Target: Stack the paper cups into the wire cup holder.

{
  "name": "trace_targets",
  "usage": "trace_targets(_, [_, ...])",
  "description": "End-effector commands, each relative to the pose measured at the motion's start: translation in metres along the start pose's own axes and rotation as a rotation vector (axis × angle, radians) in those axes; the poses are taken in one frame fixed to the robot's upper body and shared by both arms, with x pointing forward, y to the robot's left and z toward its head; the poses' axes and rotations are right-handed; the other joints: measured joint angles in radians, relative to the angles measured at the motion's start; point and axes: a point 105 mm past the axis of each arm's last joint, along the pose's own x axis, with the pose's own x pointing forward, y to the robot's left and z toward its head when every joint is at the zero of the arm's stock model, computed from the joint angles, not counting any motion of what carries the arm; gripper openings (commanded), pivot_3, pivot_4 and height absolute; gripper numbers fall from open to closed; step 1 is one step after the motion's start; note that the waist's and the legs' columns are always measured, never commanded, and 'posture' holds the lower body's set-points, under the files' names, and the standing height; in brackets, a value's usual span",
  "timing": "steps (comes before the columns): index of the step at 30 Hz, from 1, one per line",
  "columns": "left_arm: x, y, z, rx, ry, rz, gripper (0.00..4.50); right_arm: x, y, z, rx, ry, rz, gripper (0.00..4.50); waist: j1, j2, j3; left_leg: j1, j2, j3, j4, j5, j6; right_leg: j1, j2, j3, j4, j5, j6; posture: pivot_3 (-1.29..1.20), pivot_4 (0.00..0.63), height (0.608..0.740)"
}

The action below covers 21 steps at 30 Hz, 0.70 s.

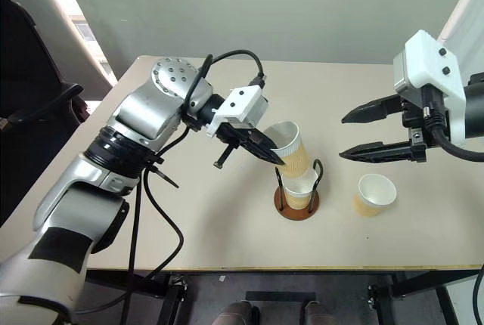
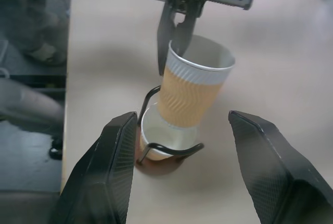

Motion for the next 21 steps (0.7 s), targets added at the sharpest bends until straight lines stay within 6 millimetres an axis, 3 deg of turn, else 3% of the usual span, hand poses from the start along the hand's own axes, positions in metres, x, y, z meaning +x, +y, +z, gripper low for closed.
trace_targets(1, [-0.004, 0.002, 0.015, 0.071, 0.002, -0.022, 0.03, -0.008, -0.003, 0.007, -0.044, 0.007, -0.026, 2.88, 0.0, 0.0, 0.0, 0.0, 0.0, 0.0, 0.0, 0.0, 0.0, 0.0, 0.0, 0.0, 0.0, 0.0, 0.0, 0.0, 0.15, 0.74])
trace_targets(21, [0.014, -0.003, 0.002, 0.086, 0.082, -0.095, 0.03, -0.005, -0.001, 0.001, -0.023, 0.008, -0.02, 2.88, 0.0, 0.0, 0.0, 0.0, 0.0, 0.0, 0.001, -0.001, 0.001, 0.0, 0.0, 0.0, 0.001, -0.001, 0.002, 0.0, 0.15, 0.74])
